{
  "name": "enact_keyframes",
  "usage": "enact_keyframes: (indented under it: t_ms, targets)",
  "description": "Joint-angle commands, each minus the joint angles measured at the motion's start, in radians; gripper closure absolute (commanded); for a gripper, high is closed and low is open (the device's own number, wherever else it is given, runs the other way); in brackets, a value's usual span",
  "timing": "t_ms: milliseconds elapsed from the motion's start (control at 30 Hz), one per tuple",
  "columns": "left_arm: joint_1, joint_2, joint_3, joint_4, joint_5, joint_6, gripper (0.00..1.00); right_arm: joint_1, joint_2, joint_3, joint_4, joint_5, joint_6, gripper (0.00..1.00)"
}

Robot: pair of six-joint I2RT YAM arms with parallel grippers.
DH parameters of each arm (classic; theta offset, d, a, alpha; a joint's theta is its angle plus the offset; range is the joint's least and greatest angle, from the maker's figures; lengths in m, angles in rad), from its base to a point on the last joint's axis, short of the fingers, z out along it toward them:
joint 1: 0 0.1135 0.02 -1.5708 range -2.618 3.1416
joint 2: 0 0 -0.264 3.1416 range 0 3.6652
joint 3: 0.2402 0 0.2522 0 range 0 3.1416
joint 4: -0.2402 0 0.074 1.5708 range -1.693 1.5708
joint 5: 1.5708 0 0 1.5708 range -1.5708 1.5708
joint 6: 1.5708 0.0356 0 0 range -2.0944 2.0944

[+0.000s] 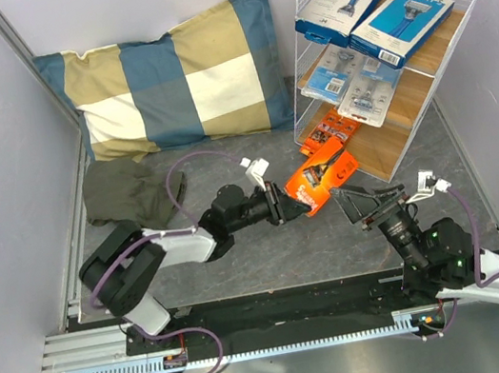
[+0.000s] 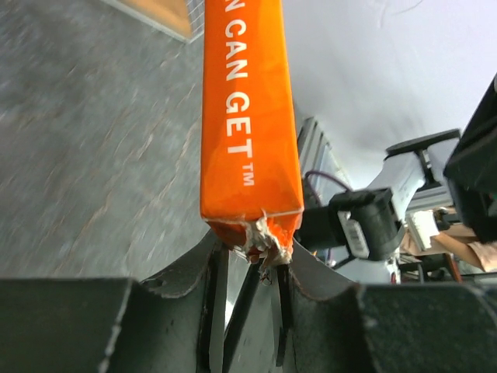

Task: Place and organize the shaving razors onto the shelf

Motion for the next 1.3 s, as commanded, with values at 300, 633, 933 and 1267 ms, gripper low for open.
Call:
enact_keyframes:
  t_ms: [300,633,933,1267]
  targets:
    - [-0.066,0.368,0.343,0.212,-0.086,-0.148,0.98,0.002,-0.081,0.091,-0.078,-0.035,-0.027,0.06]
    - [-0.075,0.525,0.57,0.077,-0.159,-0.203,0.98,0.0,-0.152,0.113,-0.162,-0.003,-0.04,0.06]
    - [-0.083,0.678,0.764,0.0,-0.12,-0.275,0.98,0.0,-0.152,0.136,-0.202,0.005,-0.049,0.05]
    - [-0.104,0.779,0.88,-0.043,-0.089,-0.323,0.98,0.002,-0.154,0.139,-0.221,0.008,-0.041,0.05]
